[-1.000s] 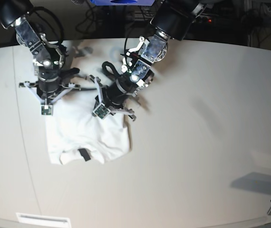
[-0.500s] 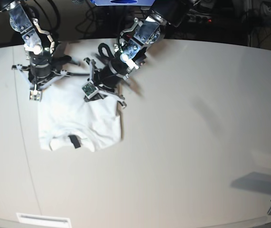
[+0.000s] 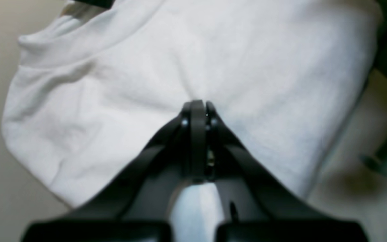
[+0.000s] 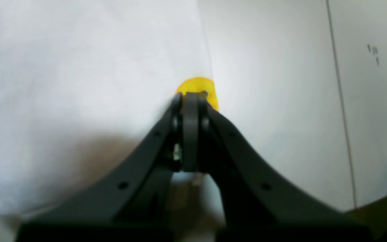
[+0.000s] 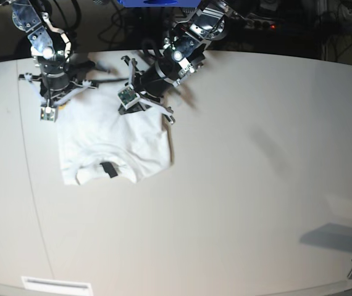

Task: Fold the T-shirt properly
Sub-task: 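Grasp the shirt's edge with both grippers and pull it taut, then hold the shirt edge with both grippers and smooth it flat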

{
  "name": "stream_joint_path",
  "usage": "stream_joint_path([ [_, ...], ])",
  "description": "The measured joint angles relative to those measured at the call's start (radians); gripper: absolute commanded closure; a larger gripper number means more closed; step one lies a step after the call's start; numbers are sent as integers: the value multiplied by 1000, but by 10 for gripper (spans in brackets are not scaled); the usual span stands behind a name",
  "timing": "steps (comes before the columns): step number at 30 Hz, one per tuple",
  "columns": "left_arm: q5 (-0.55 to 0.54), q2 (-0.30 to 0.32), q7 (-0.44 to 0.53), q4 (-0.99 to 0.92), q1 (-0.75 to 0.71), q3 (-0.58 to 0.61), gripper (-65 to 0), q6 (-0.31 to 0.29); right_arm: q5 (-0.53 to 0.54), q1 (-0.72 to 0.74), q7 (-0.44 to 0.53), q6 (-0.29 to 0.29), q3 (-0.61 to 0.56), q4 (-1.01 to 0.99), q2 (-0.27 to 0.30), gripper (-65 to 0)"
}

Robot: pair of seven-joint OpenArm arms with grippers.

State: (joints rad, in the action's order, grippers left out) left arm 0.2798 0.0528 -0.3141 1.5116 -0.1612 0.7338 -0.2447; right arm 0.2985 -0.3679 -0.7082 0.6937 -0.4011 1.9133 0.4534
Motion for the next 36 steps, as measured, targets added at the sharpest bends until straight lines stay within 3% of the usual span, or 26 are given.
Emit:
stream_joint_path([
  [13,-6,12,10,17,-24,0,0,3,-9,-47,22,-1,0,10,-3,-1],
  [24,-12,32,-61,101,-44,-50,0,-48,9,-26,-8,-1,1,34,-5,-1],
  [36,9,28,-199,173,-27,-87,0,-44,8,33,-11,0,1,55,-4,-1],
])
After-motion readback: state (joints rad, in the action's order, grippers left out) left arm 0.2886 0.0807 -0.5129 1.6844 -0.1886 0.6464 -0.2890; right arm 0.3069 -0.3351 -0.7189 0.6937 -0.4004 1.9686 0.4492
